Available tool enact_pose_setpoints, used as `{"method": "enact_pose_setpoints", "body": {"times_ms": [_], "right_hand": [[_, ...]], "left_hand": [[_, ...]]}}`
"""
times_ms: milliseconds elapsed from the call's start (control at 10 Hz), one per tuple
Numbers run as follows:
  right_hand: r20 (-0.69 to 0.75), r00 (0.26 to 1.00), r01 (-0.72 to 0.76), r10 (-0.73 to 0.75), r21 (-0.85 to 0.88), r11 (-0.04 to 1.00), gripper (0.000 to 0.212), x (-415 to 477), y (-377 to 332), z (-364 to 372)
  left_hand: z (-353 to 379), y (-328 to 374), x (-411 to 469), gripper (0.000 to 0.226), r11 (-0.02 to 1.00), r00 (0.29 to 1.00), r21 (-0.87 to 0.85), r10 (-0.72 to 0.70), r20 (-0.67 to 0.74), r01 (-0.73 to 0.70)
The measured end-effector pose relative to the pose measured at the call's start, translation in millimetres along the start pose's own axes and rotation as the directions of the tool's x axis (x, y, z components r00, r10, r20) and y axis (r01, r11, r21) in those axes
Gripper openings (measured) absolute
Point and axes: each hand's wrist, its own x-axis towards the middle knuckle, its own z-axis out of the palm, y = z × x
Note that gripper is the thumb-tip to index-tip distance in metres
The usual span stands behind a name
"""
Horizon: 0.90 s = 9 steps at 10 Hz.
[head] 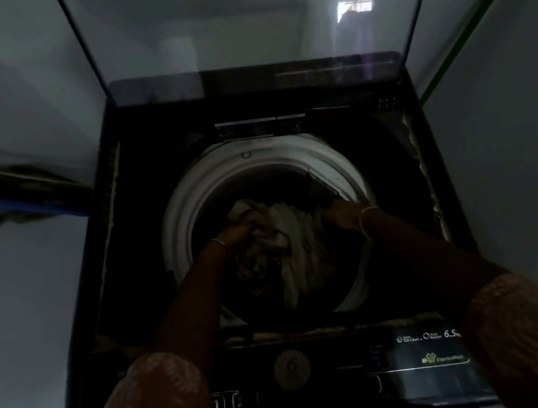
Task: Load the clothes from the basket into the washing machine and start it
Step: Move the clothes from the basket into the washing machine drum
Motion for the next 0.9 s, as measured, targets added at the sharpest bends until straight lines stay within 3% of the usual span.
{"method": "enact_pose_setpoints", "body": {"times_ms": [100, 200, 300, 400, 500, 700, 800, 900], "right_hand": [[-0.034, 0.998, -0.047, 0.049, 0.051, 0.998, 0.037, -6, -7, 4], [-0.044, 0.998, 0.051, -0.048, 0.059, 0.997, 0.036, -9, -9, 9], [-0.013, 0.988, 0.154, -0.154, 0.158, 0.975, 0.034, -19, -12, 11], [-0.100, 0.981, 0.192, -0.168, 0.334, 0.923, 0.031, -34, -12, 11], [-0.139, 0.964, 0.259, -0.224, 0.338, 0.905, 0.032, -50, -13, 13], [-0.209, 0.927, 0.372, -0.312, 0.389, 0.843, 0.026, -73, -17, 23], [-0.236, 0.912, 0.407, -0.335, 0.434, 0.804, 0.022, -78, -23, 32], [-0.233, 0.913, 0.406, -0.334, 0.454, 0.793, 0.034, -88, -33, 46]], "left_hand": [[-2, 7, -16, 0.058, 0.996, 0.999, 0.071, 0.049, 0.015, -0.050], [-5, 0, -14, 0.064, 0.996, 0.997, 0.063, 0.072, -0.031, -0.070], [0, 2, -24, 0.046, 0.992, 0.992, 0.092, 0.095, -0.081, -0.088], [14, 15, -51, 0.034, 0.981, 0.984, 0.113, 0.166, -0.061, -0.159], [23, 18, -71, 0.018, 0.967, 0.969, 0.102, 0.240, -0.051, -0.234], [23, 1, -100, 0.020, 0.938, 0.938, 0.126, 0.335, -0.092, -0.323], [14, -12, -117, 0.014, 0.917, 0.890, 0.184, 0.391, -0.235, -0.355], [-2, -26, -134, 0.021, 0.882, 0.768, 0.244, 0.471, -0.433, -0.403]]}}
